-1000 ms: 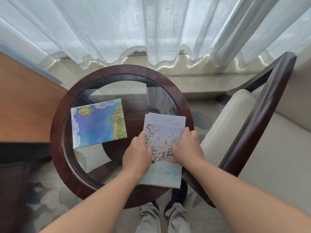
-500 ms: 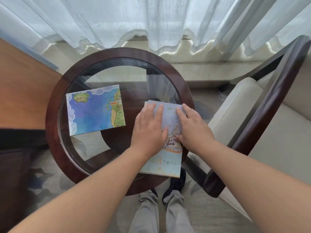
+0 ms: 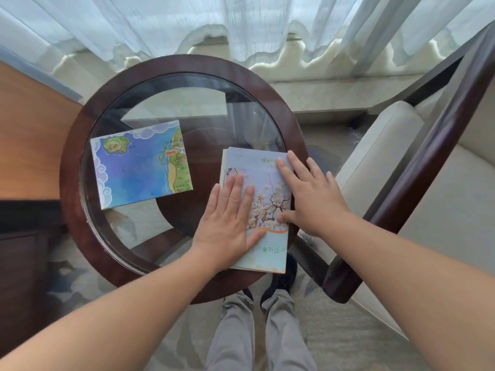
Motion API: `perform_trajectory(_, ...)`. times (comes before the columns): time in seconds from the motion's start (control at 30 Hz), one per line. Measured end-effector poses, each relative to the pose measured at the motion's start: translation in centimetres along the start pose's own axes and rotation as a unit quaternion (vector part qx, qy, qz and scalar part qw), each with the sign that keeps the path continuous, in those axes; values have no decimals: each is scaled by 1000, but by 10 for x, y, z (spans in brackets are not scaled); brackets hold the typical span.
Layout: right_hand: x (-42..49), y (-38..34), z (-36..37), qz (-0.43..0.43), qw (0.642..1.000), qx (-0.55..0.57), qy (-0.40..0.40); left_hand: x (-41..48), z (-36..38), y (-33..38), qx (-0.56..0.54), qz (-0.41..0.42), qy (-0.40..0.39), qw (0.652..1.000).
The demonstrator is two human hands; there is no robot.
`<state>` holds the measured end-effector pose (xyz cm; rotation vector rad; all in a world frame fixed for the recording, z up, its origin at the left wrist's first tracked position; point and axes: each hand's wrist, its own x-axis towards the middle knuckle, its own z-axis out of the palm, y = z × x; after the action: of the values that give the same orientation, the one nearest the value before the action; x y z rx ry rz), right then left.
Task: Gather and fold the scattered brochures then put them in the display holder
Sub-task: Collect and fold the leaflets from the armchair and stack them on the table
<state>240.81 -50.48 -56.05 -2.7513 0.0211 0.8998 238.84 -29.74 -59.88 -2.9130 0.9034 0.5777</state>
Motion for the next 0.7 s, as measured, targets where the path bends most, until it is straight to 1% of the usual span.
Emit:
perform_trajectory(0.07,1,1,-1,-2,1000,-9,-8,6,-4,1,17,5,0,1000)
perform_trajectory(0.23,0,1,3,3,1000,-20,14,34,-8,36,-2,62,1,998)
perform_trajectory(0.4,0,0,3,2,1000,-22,9,5,1,45,1,82,-13,997)
perform_trajectory(0.6,0,3,0,-9,1000,-12,-13,-20,3,43,4,82,-48,995)
perform_trajectory(0.7,1,4,1,-13,1000,-20,-16,-11,1,38,-15,70,-34,997)
